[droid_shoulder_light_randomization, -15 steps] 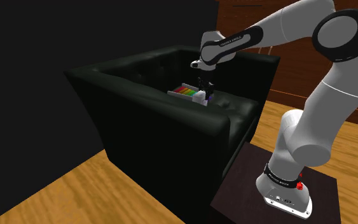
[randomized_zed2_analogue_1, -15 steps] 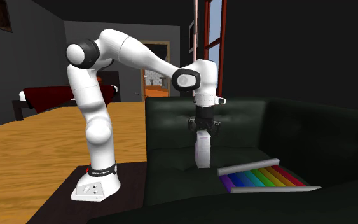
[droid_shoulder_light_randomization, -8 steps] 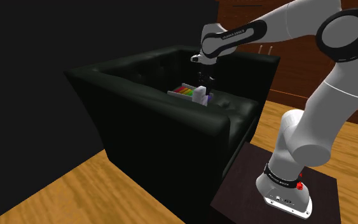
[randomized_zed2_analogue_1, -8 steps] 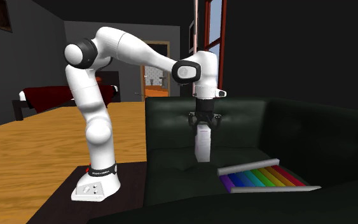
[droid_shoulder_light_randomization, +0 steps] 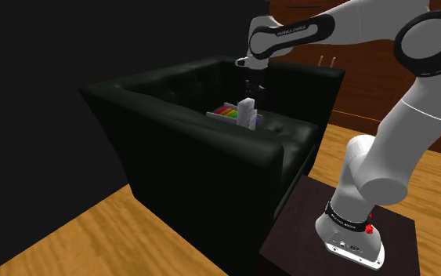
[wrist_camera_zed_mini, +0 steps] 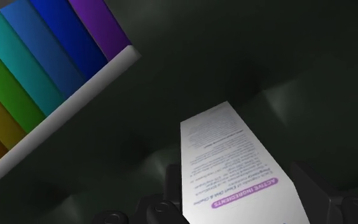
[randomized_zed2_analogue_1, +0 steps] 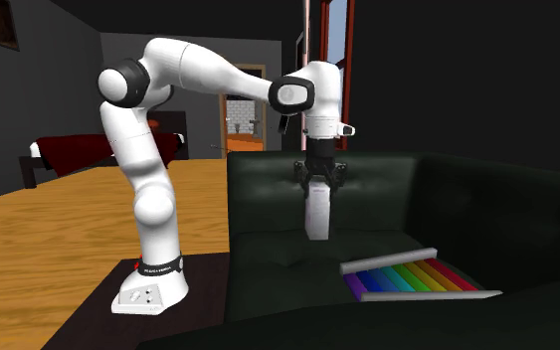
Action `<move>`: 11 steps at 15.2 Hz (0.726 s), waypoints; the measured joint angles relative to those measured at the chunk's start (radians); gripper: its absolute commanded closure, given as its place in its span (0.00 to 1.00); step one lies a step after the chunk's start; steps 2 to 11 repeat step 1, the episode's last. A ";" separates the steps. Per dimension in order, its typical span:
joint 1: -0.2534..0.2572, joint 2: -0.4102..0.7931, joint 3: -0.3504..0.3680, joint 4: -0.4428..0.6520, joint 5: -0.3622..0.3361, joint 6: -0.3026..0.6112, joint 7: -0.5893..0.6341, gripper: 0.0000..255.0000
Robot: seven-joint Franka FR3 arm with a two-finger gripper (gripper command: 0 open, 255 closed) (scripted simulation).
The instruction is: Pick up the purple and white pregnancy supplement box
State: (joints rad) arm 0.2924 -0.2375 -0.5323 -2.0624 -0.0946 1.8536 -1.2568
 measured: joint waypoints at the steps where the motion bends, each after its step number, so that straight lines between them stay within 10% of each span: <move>1: 0.000 -0.002 0.001 0.007 -0.001 -0.009 0.000 1.00; 11: 0.000 -0.002 0.001 0.007 -0.001 -0.009 0.000 1.00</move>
